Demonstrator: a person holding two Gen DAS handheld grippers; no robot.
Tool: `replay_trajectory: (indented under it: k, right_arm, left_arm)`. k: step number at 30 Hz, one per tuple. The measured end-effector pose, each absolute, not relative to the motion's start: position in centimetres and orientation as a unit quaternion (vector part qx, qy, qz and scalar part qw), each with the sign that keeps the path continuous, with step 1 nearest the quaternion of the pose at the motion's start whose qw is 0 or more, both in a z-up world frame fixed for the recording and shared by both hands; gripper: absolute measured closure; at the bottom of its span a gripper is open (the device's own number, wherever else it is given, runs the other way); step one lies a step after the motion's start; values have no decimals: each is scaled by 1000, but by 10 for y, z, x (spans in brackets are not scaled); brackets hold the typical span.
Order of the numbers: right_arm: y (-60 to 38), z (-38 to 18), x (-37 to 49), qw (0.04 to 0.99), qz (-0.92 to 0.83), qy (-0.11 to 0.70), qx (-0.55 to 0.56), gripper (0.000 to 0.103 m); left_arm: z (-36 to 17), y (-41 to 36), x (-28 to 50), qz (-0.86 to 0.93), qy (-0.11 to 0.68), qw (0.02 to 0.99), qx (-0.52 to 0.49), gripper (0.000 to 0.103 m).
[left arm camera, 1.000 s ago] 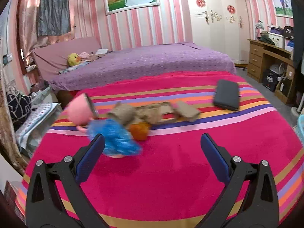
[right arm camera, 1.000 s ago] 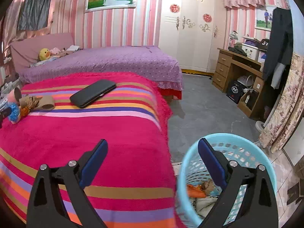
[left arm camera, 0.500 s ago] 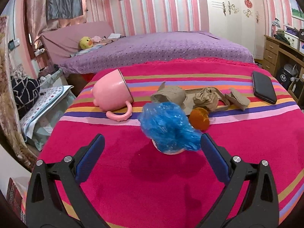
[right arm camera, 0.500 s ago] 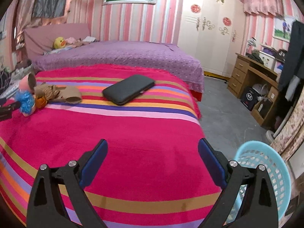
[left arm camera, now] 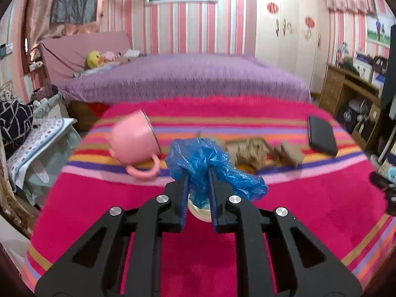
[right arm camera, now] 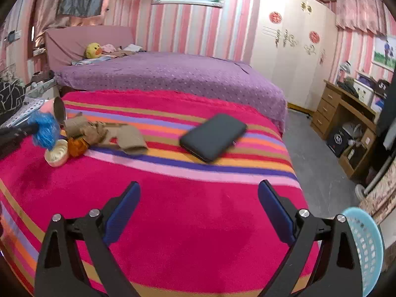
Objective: Collect trash
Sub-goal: 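Grasp the blue plastic bag with the left tool while the right tool grasps the cardboard tube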
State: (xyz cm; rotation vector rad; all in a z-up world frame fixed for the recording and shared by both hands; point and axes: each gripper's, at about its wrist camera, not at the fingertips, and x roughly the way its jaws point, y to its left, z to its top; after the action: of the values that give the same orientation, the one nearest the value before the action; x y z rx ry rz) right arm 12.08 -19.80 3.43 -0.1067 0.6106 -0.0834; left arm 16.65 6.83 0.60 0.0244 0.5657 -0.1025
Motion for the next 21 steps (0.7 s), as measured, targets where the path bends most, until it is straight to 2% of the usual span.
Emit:
replay_trajectory:
  k: [16, 19, 21]
  right_arm:
    - [-129, 7, 216, 933, 33, 344, -97, 11]
    - [-119, -3, 234, 928, 43, 354, -110, 21]
    - [-114, -12, 246, 921, 48, 368, -122, 31]
  left_arm:
    - [-5, 130, 183, 46, 298, 953, -1, 90]
    - [-8, 132, 185, 51, 304, 951, -3, 90]
    - [-7, 133, 185, 53, 303, 952, -3, 90]
